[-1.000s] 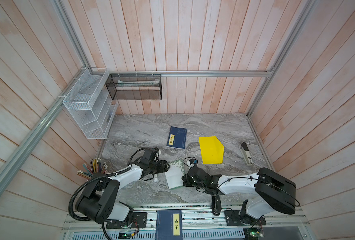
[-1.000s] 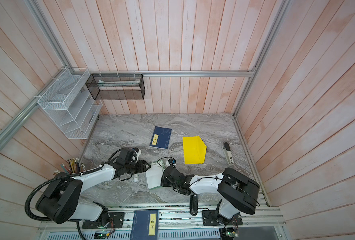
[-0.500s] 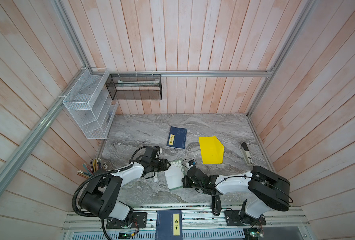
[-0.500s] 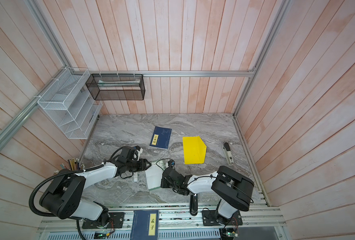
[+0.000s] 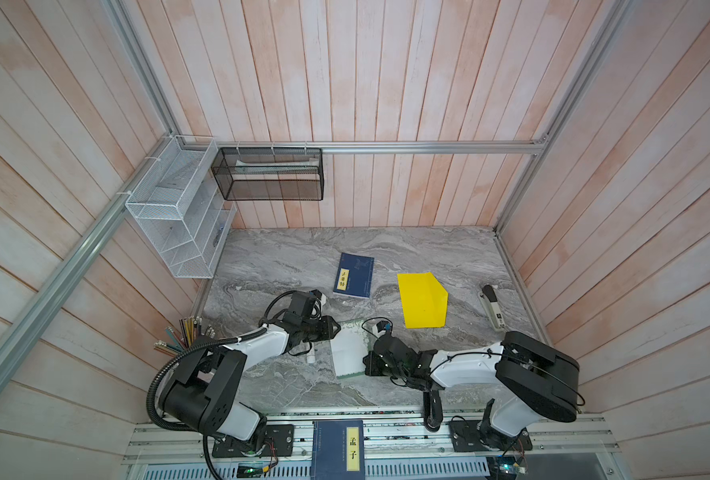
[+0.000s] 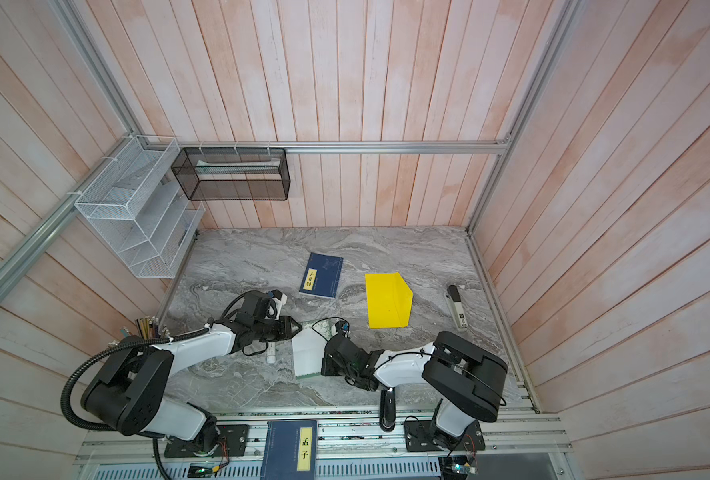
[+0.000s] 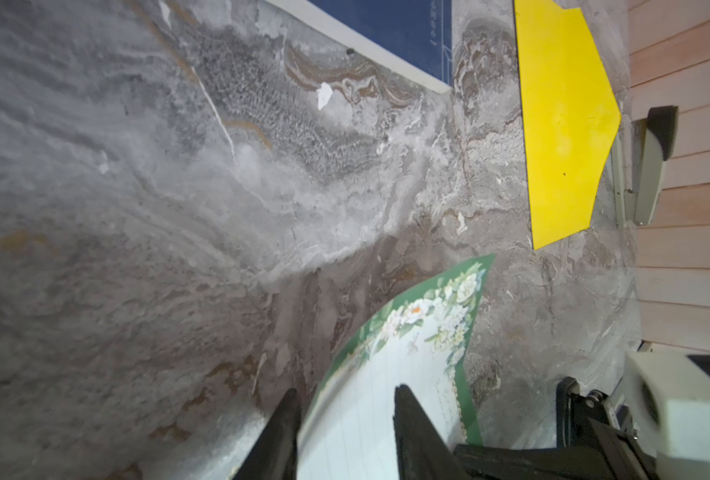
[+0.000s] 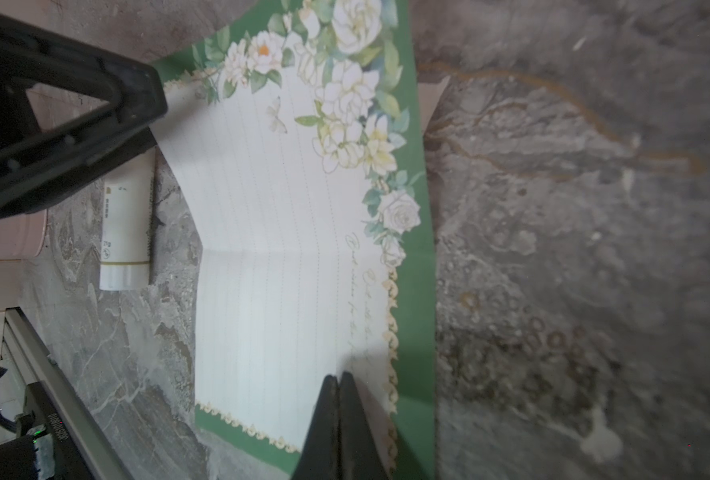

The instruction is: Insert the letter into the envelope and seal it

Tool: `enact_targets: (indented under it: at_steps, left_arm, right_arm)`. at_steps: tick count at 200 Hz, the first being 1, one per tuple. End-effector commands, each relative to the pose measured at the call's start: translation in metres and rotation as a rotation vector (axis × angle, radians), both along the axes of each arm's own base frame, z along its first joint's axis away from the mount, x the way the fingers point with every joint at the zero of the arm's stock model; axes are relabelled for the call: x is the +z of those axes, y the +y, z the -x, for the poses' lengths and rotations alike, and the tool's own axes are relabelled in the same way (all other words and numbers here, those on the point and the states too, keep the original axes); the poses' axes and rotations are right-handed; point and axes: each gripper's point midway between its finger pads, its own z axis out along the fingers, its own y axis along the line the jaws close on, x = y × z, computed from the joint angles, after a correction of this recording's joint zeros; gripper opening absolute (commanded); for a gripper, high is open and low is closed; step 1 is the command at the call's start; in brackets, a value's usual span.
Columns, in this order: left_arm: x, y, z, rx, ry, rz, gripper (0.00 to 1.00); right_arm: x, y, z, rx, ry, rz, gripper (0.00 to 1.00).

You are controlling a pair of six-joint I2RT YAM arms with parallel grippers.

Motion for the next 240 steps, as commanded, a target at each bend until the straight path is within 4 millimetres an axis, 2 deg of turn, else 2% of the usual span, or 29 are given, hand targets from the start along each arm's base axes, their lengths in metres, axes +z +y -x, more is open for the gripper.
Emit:
enact_targets:
  at_steps: [1, 29, 60, 98, 153, 160, 181, 205, 240]
  left_arm:
    - [-0.005, -0.004, 0.003, -0.022, 0.002, 0.013, 0.35]
    - [-0.007, -0.002, 0.002, -0.019, -0.002, -0.003, 0.22]
    - [-0.008, 0.001, 0.000, -0.007, -0.011, -0.023, 0.12]
    - [0.006, 0.003, -0.005, 0.002, -0.072, -0.015, 0.02]
    - [0.025, 0.006, -0.009, 0.012, -0.144, -0.015, 0.00]
    - [0.027, 0.006, -0.009, 0.011, -0.151, -0.014, 0.00]
    - [0.034, 0.008, -0.008, 0.018, -0.174, -0.011, 0.00]
    - [0.050, 0.009, -0.010, 0.029, -0.217, 0.002, 0.00]
    - [0.083, 0.010, -0.014, 0.048, -0.290, 0.033, 0.00]
  right_arm:
    - [-0.007, -0.002, 0.003, 0.004, 0.010, 0.021, 0.00]
    - [-0.006, -0.002, 0.002, 0.005, 0.008, 0.020, 0.00]
    - [-0.004, -0.002, 0.002, 0.008, 0.006, 0.023, 0.00]
    - [0.005, -0.003, -0.001, 0.005, -0.011, 0.019, 0.00]
    - [0.029, -0.004, -0.013, -0.007, -0.064, 0.006, 0.00]
    - [0.032, -0.004, -0.013, -0.005, -0.071, 0.004, 0.04]
    - [0.048, -0.005, -0.018, -0.015, -0.106, -0.019, 0.17]
    - [0.078, -0.008, -0.026, -0.040, -0.167, -0.070, 0.29]
    - [0.123, -0.026, -0.040, -0.115, -0.274, -0.133, 0.34]
